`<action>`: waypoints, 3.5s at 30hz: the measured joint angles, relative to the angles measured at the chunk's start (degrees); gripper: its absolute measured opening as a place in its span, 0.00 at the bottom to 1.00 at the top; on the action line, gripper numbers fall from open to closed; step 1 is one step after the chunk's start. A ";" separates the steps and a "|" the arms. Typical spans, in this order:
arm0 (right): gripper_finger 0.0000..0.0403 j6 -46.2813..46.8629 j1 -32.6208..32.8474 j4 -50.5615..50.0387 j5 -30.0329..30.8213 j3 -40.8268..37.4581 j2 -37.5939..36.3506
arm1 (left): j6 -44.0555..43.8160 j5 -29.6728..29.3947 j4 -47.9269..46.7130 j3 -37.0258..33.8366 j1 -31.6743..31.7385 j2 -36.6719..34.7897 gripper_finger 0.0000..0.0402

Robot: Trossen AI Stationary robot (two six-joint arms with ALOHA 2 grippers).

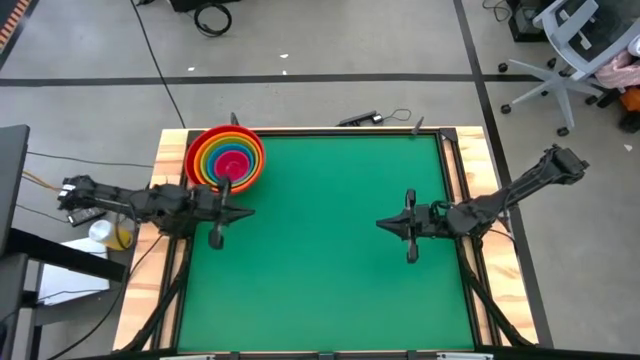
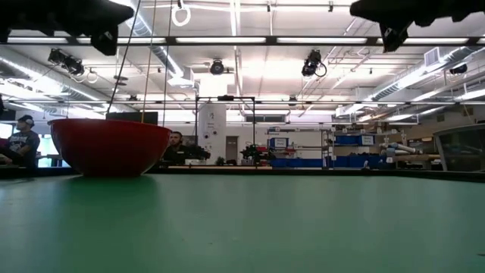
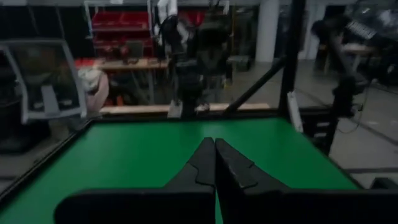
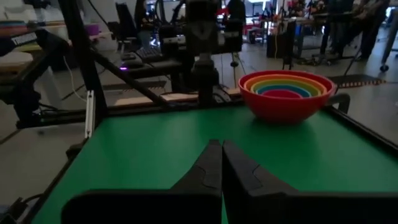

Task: Nest bowls inside each other
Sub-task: Return to Home Position

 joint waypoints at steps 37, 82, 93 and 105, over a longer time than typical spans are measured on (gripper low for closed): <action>0.01 2.08 -14.22 -5.34 -21.71 -19.89 -35.23 | 0.08 -4.54 -12.73 -7.46 -0.40 -22.60 0.00; 0.05 3.81 -21.80 -10.49 -29.47 -23.25 -47.68 | 2.09 -5.27 -7.36 -12.73 0.08 -22.61 0.00; 0.05 0.76 -21.79 -10.70 -27.22 -23.25 -47.51 | 3.05 2.26 2.93 -16.89 2.02 -22.47 0.00; 0.01 3.30 -21.80 -17.12 -28.90 -19.34 -49.30 | 1.86 2.69 3.21 -15.79 8.12 -22.54 0.00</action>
